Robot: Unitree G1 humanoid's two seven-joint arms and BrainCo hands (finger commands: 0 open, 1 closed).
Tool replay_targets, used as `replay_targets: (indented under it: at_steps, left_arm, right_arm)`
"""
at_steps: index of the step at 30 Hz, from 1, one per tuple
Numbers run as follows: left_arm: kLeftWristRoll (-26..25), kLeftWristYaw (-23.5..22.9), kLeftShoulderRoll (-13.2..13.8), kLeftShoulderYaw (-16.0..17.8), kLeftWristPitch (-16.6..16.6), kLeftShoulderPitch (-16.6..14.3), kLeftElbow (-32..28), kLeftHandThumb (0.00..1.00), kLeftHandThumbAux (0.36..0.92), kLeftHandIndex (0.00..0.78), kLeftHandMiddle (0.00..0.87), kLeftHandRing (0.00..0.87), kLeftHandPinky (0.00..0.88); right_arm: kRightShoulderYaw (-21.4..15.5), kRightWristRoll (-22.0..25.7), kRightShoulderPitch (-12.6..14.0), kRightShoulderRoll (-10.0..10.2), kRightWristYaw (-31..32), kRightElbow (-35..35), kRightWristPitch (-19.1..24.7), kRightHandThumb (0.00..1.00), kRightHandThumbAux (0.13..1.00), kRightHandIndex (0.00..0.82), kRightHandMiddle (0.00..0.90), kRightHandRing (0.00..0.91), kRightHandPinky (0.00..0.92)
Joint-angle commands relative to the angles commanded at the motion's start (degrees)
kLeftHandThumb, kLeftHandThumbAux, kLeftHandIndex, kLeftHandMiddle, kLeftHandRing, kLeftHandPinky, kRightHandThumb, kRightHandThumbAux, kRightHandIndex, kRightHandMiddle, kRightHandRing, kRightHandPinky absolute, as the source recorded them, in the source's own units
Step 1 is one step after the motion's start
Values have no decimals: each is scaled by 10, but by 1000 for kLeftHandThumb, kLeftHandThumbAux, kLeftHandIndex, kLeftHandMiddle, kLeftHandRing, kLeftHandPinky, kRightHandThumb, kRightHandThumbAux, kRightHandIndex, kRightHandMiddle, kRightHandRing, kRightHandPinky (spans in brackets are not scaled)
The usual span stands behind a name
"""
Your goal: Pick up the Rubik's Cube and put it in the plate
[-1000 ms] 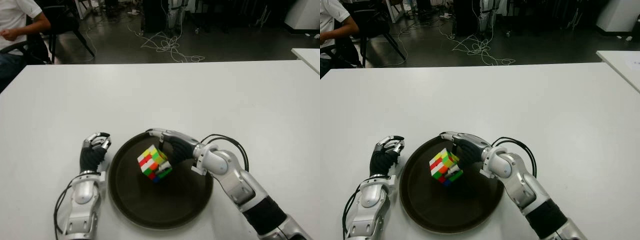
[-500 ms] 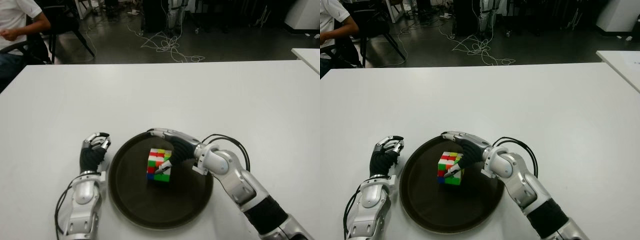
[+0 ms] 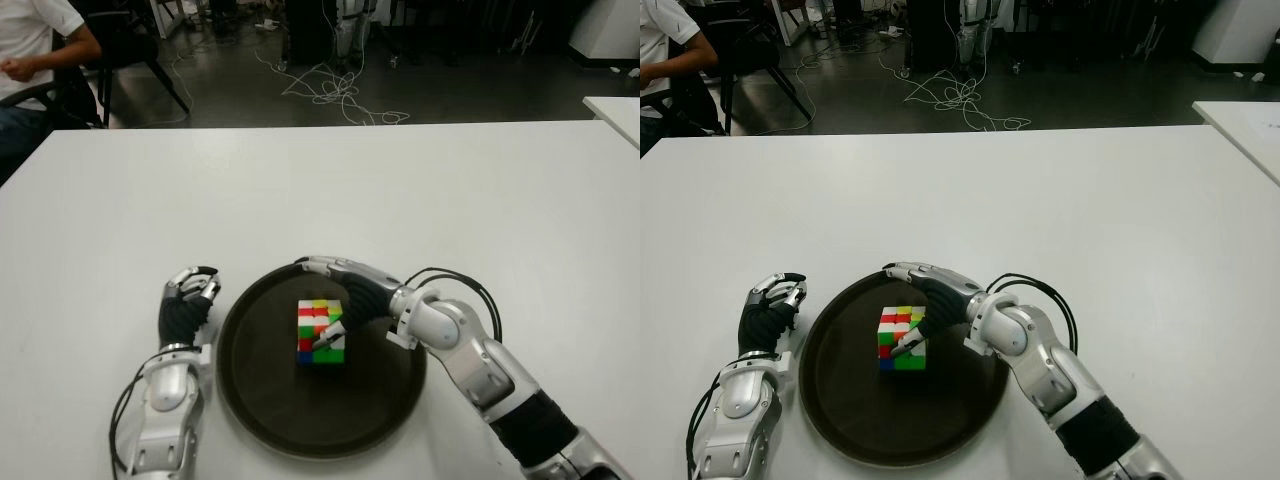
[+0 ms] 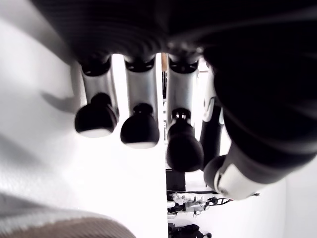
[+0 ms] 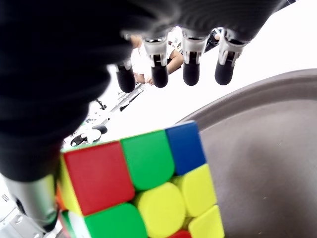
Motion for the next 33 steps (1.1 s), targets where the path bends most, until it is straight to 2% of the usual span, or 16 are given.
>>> replay_targets:
  at_steps: [5,8,14,16,20,23,25,28,33]
  left_arm:
    - [2,4,-1,0,1,-2,1,710,705,444,807,832,827]
    - [5,6,3,1,5,-7,8,710,706,444,810,835,828]
    - [9,0,10,-2,0,-9,15,709,706,443,815,835,822]
    - [7,-4,15,-2,4,-11,16,709,706,443,814,833,819]
    - [6,-10,22,-2,8,-14,20,710,706,443,811,829,812]
    - [7,-13,25,-1,11,-16,23,710,707,443,808,826,805]
    - [7,-14,27,-1,13,-18,25,710,707,443,807,823,801]
    - [9,-16,30,-4,16,-17,21,711,706,444,803,819,797]
    - [11,-18,35,-6,18,-18,21,711,706,444,802,816,794]
  right_arm:
    - [-20,4,4,-14,0,-16,0,0,722,0,0,0,0]
    - [-59,16,13,-40,2,-54,-5,0,722,0,0,0,0]
    - [-99,14,35,-51,-60,-49,-44,0,712,0,0,0,0]
    - [-133,29,57,-58,-76,-81,-51,0,728,0,0,0,0]
    - [-173,52,81,-48,-110,-94,-60,0,748,0,0,0,0]
    - [-203,64,94,-50,-148,-70,-96,0,761,0,0,0,0]
    - [-214,71,96,-45,-176,-50,-126,0,780,0,0,0,7]
    - [-240,105,100,-22,-223,-38,-195,0,831,3,16,7,33]
    - [-254,121,97,-20,-239,-26,-230,0,879,3,25,8,45]
